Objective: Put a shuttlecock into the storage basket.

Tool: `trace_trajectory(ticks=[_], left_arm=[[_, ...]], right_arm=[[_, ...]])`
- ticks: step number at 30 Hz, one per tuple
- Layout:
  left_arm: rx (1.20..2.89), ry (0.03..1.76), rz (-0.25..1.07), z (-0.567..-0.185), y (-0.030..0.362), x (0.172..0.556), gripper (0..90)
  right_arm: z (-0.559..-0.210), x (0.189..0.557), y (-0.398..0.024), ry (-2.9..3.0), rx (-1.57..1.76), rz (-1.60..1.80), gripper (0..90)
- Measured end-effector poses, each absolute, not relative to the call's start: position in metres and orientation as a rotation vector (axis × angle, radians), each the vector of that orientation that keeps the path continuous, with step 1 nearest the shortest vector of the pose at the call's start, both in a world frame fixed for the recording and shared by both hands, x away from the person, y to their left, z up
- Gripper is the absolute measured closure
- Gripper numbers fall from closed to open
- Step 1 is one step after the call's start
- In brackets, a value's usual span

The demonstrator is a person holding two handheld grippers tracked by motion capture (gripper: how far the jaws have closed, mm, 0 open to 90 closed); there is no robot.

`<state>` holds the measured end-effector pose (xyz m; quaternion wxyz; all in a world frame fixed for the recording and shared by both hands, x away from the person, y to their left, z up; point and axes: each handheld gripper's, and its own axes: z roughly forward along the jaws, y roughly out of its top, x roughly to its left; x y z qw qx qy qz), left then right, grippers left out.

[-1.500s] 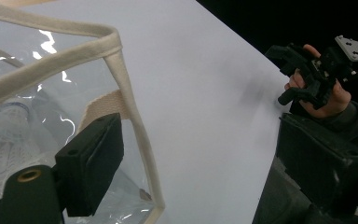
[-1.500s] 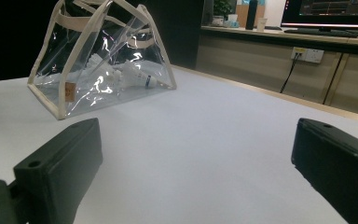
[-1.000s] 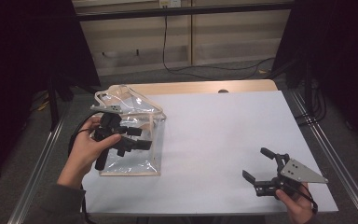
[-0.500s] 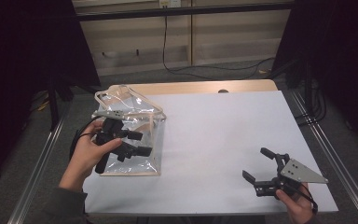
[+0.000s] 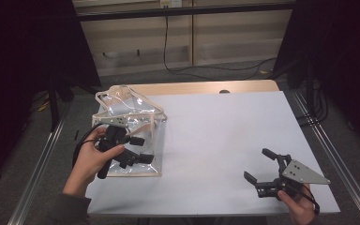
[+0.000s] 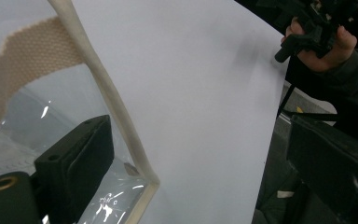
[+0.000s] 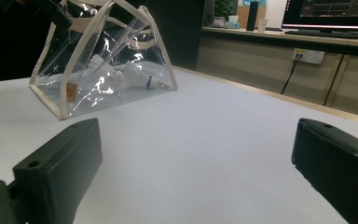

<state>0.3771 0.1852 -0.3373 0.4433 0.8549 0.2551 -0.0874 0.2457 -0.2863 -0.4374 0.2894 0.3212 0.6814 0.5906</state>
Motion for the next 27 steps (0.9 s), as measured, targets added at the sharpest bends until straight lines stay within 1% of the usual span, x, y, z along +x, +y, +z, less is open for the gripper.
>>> trace_trajectory(ticks=[21, 27], left_arm=[[2.086, 0.634, -0.223, -0.36, 0.19, 0.373, 7.7], [2.109, 0.638, -0.221, -0.368, 0.19, 0.371, 8.0]], right_arm=[[-0.438, 0.246, -0.286, 1.817, 0.857, 1.577, 1.5], [-0.438, 0.246, -0.286, 1.818, 0.856, 1.577, 1.5]])
